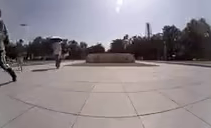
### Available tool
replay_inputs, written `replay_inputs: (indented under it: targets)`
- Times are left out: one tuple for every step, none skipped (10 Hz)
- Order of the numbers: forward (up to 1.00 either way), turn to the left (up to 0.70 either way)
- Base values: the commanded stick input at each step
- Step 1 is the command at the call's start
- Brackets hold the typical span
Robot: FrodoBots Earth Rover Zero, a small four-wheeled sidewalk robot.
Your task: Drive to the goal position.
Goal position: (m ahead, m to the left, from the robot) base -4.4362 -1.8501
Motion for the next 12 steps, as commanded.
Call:
replay_inputs:
  targets:
    - [1.00, 0.00]
    - [1.00, 0.00]
    - [1.00, 0.00]
    - [1.00, 0.00]
    - [1.00, 0.22]
    - [1.00, 0.40]
    - [1.00, 0.28]
    - [1.00, 0.00]
    - [1.00, 0.00]
    - [1.00, 0.00]
    - [1.00, 0.00]
    - [1.00, 0.00]
